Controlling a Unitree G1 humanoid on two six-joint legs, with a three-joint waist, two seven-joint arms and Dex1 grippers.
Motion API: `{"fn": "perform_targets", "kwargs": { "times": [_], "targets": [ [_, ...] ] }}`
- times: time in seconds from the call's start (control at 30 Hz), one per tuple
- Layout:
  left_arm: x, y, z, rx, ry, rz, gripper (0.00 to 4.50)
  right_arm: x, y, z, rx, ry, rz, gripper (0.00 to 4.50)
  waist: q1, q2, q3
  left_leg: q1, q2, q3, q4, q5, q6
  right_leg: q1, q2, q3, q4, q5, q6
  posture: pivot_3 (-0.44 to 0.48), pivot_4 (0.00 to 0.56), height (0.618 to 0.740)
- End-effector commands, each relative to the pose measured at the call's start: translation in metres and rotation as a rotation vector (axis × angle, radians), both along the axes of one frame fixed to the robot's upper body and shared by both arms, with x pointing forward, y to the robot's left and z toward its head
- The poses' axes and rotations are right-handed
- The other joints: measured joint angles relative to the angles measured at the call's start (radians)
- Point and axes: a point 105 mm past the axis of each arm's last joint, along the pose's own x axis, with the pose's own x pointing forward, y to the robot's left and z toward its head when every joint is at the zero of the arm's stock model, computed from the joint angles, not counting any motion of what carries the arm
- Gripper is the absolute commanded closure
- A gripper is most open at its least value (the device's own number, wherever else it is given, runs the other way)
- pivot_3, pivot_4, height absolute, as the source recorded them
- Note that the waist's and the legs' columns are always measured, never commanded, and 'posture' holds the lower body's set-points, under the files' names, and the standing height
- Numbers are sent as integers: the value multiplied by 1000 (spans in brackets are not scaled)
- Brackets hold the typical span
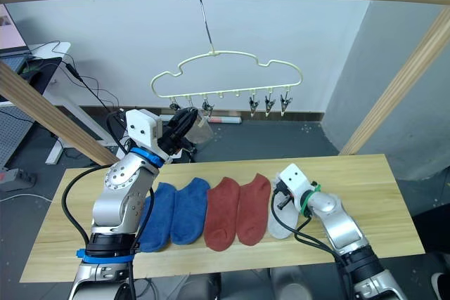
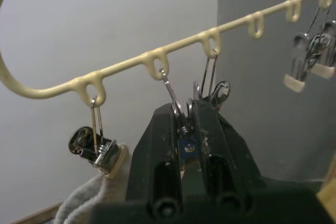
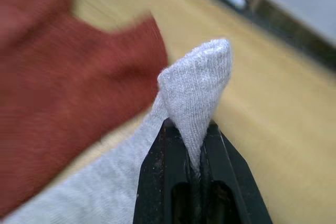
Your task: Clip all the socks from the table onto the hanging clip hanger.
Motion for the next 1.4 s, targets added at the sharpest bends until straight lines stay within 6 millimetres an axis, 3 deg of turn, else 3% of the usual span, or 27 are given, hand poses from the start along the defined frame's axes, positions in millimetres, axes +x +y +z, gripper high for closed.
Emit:
{"fn": "perform_targets", "kwargs": {
  "times": [0.03,0.13,0.27,0.53,0.73,1.4],
  "targets": [
    [-7,-2,21,-18,-45,-46,4382,-2,35,49,-4,-125,210,4500,-1,0,1,0,0,0,0,0,0,0,0,0,0,-1,2,-224,246,730],
    [-8,-4,23,-32,-29,-62,4382,6,63,69,-1,-166,301,4500,1,0,1,0,1,-1,0,0,0,0,2,-1,0,-1,2,-224,244,730],
    [-11,-10,23,-42,-9,-90,4382,21,97,80,11,-191,360,4500,1,-1,1,-1,1,-1,0,0,0,0,2,-1,0,1,-2,-219,240,730],
    [-14,-11,20,-47,22,-110,4382,36,141,94,48,-226,417,4500,4,-1,1,-3,0,-1,0,0,0,-2,-1,-1,-1,1,-2,-216,232,730],
    [-14,-10,17,-42,35,-110,4382,38,152,107,94,-260,417,4500,3,-1,1,-3,0,-1,0,0,0,-3,-1,-1,0,1,-3,-220,231,730],
    [-11,-1,10,-34,44,-74,4382,41,145,112,120,-279,369,4500,0,-1,1,-3,1,-1,0,0,0,-3,-1,-1,0,1,-3,-231,231,730]
  ]
}}
